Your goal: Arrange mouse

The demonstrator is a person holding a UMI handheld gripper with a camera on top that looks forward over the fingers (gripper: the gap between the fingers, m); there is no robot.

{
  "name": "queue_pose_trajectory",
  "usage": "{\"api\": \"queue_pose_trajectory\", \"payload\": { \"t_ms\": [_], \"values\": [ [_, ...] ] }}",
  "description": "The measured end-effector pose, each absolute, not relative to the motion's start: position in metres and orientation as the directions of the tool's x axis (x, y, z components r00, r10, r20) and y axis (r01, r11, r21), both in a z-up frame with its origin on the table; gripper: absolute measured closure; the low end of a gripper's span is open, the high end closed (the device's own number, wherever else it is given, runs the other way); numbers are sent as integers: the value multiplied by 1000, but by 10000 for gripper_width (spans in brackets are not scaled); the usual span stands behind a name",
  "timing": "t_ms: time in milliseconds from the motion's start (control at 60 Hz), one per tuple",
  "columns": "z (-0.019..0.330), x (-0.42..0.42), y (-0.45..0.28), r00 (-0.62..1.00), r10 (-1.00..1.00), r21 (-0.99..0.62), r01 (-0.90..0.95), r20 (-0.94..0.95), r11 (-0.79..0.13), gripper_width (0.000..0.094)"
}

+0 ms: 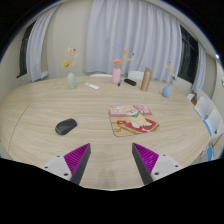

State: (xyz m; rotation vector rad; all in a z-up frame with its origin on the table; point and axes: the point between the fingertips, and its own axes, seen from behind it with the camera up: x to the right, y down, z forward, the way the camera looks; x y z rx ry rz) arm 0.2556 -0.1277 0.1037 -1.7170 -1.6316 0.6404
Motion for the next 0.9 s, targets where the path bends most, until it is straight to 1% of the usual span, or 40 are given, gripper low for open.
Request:
{"api": "queue_pose_trajectory", "payload": {
  "t_ms": [117, 333, 567, 683, 900],
  "values": [
    [101, 253, -151, 62, 995, -753, 658, 80, 19, 77],
    [88, 244, -230, -32, 998, -754, 653, 58, 65, 74],
    [71, 242, -310, -97, 995, -746, 661, 15, 75, 77],
    [61, 238, -332, -93, 996, -742, 667, 0, 62, 76],
    [30, 200, -339, -63, 998, -749, 661, 9, 48, 74]
  ]
}}
